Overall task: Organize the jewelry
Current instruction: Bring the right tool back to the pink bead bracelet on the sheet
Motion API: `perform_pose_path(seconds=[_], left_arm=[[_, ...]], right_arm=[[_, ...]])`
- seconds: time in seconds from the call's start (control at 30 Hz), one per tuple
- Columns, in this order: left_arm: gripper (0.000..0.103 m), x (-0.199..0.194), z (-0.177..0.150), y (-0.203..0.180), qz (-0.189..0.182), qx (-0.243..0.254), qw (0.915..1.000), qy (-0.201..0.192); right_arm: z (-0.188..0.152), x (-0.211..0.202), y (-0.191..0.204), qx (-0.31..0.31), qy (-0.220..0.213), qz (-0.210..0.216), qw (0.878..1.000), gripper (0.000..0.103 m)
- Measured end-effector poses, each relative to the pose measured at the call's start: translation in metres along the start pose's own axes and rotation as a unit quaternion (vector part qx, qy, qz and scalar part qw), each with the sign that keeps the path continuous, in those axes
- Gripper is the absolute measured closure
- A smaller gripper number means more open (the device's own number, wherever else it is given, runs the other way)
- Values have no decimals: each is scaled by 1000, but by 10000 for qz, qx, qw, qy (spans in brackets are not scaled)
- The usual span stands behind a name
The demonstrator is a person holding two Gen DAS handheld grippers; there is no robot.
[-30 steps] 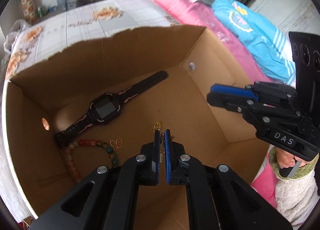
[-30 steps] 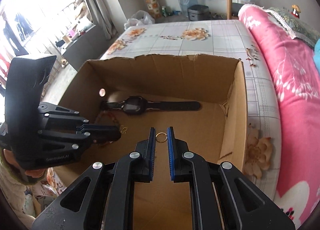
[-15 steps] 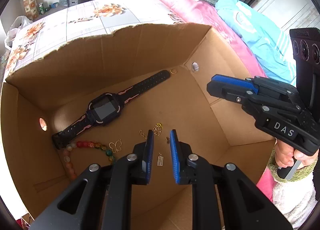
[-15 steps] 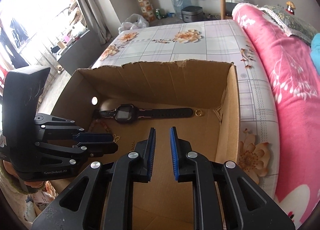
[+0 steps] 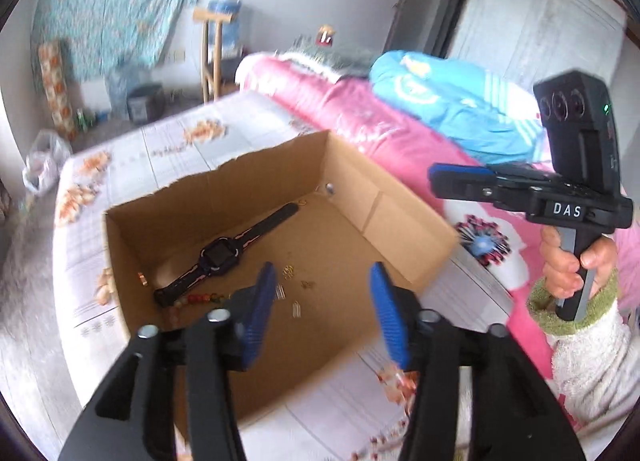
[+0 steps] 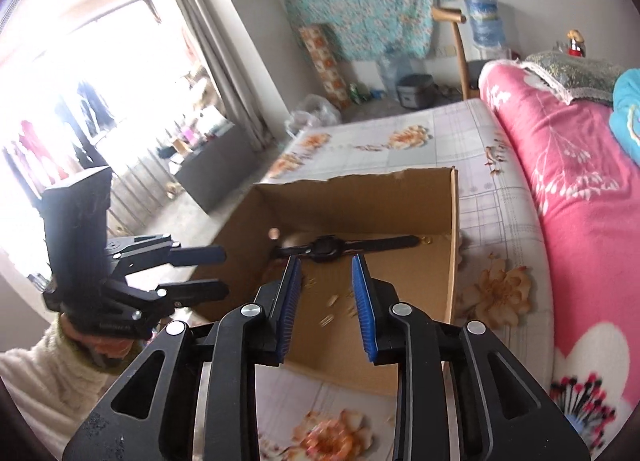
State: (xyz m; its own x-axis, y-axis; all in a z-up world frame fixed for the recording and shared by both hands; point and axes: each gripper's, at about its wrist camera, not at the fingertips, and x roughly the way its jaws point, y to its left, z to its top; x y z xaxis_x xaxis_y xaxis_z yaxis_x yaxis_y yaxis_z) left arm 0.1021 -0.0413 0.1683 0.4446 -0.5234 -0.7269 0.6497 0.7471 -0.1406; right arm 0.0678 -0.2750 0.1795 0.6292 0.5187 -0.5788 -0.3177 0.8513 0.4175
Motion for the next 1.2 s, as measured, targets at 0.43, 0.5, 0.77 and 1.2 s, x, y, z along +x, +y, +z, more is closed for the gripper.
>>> perform_pose_path(seconds=[0.43, 0.5, 0.77, 1.2], left_arm=[[16, 8, -118, -57, 967, 96, 9948, 320], [16, 33, -133, -59, 1322, 86, 9892, 621], [14, 80, -156, -51, 1695, -437, 9771, 1213], [5, 90, -156, -43, 1781, -987, 9730, 1085]], right_arm=[[-131, -19, -10, 1314, 260, -129, 9909, 72], [-142, -2, -11, 1386, 549, -484, 9876, 72], [-152, 37, 5, 940, 902, -1025, 9862, 72], [-154, 72, 11, 622, 1316, -1454, 9786, 74]])
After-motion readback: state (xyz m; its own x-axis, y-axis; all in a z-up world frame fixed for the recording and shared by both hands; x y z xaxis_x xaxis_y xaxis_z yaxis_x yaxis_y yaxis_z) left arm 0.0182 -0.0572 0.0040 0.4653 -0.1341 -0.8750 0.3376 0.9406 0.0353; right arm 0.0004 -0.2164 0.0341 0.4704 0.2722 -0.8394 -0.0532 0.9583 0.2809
